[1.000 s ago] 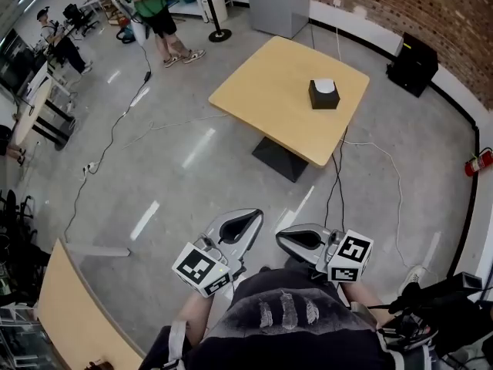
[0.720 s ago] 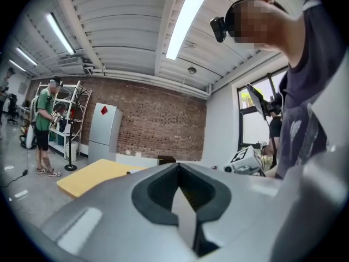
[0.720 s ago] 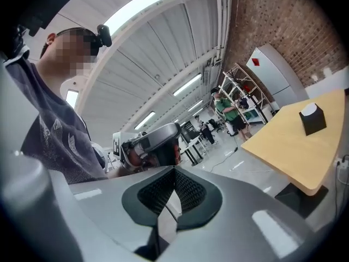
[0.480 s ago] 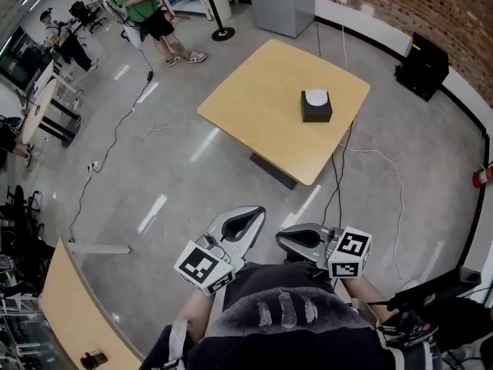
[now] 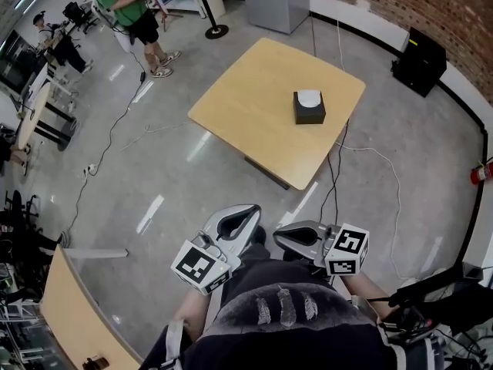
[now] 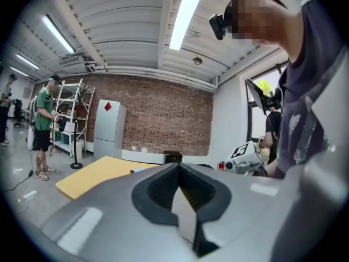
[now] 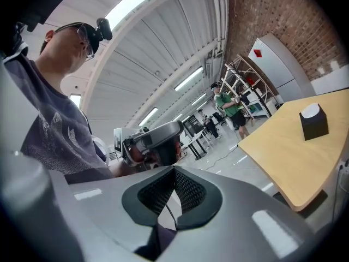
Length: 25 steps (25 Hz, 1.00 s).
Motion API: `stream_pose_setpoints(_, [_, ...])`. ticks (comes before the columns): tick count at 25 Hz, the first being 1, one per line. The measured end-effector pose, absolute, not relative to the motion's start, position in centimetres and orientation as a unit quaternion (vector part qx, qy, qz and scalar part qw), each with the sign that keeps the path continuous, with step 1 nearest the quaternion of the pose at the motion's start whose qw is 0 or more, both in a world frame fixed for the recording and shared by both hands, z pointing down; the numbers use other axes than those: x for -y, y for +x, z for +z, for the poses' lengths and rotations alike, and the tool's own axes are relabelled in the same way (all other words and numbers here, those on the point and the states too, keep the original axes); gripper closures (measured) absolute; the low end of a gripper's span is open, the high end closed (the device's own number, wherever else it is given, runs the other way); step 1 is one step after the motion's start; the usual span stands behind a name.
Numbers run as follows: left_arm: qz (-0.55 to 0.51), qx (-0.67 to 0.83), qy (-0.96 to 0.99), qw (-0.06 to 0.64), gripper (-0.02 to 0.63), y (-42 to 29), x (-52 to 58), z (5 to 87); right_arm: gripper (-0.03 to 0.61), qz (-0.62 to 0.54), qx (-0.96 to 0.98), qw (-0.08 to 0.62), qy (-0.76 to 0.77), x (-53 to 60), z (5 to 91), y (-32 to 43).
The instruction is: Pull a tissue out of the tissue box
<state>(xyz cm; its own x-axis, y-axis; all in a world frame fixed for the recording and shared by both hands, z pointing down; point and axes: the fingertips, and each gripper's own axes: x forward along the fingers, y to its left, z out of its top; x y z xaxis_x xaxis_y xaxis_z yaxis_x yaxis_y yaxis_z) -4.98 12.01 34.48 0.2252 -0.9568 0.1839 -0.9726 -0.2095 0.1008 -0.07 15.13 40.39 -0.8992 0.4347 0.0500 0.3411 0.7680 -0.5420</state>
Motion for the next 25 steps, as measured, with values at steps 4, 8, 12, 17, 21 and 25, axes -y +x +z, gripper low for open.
stream_pose_setpoints(4, [0.027,0.612,0.784,0.101,0.612,-6.3,-10.8,35.2,0.578,0.262,0.942,0.097,-0.187,-13.6,40.8,-0.8])
stream_pose_setpoints(8, [0.012,0.598,0.795,0.099,0.612,-8.3,-9.5,35.1,0.578,0.240,0.951,0.114,-0.157,-12.5,41.1,-2.4])
stream_pose_setpoints(12, [-0.003,0.583,0.808,0.091,0.612,-10.6,-8.1,34.2,0.578,0.221,0.957,0.130,-0.139,-11.8,40.7,-4.7])
stream_pose_setpoints(17, [-0.010,0.568,0.819,0.085,0.612,-13.0,-6.9,33.8,0.578,0.209,0.964,0.131,-0.101,-10.6,40.4,-6.7])
stream_pose_setpoints(21, [-0.012,0.561,0.824,0.082,0.612,-14.6,-6.2,34.1,0.580,0.210,0.968,0.117,-0.068,-9.1,40.0,-7.9])
stream_pose_setpoints(25, [-0.017,0.548,0.833,0.082,0.612,-16.1,-6.0,34.3,0.580,0.225,0.970,0.085,-0.036,-7.6,38.6,-9.4])
